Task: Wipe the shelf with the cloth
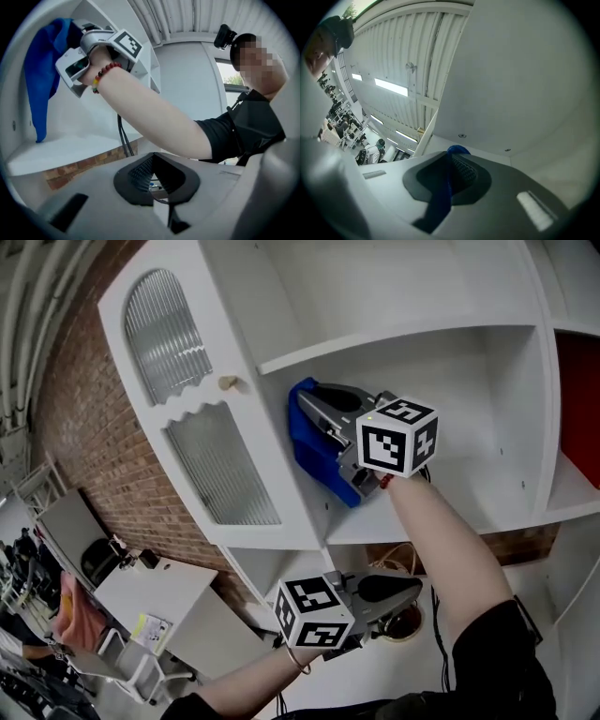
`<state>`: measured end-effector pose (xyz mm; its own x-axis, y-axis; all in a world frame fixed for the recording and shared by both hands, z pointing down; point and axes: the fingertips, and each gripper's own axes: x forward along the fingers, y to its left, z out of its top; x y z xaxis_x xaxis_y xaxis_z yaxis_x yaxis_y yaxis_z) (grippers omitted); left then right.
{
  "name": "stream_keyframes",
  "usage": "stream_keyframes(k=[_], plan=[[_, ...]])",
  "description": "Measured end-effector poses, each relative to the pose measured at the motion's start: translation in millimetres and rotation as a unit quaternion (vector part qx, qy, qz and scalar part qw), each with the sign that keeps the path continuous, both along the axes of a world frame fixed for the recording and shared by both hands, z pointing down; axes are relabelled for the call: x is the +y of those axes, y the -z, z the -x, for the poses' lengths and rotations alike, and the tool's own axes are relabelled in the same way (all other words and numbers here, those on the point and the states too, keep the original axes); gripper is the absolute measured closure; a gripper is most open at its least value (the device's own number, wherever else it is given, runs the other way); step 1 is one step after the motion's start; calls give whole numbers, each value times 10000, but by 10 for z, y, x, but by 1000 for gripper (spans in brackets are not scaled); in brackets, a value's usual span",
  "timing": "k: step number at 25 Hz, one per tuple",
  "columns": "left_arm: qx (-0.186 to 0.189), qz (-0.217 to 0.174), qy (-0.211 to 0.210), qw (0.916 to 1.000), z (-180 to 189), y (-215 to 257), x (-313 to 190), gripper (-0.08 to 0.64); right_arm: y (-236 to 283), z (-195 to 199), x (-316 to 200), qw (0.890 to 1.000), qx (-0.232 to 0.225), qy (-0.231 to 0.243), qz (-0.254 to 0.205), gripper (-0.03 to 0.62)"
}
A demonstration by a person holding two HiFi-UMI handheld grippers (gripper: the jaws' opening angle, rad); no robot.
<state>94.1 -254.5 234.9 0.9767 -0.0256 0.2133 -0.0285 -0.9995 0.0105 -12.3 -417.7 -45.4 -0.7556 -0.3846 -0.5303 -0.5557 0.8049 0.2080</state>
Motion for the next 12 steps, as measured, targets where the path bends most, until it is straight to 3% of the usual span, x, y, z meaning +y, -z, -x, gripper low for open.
stream_keyframes(k=[2,6,12], plan=[[73,151,-20,9999,-64,-20,-7,563,4,68,-17,9999,110,47,-7,566],[149,94,-40,9998,-134,29,12,563,17,126,-12,9998,33,173,-49,566],[-71,-10,-290,9996,-203,26,25,563,42,131,-133,9996,-27,270,-118,566]])
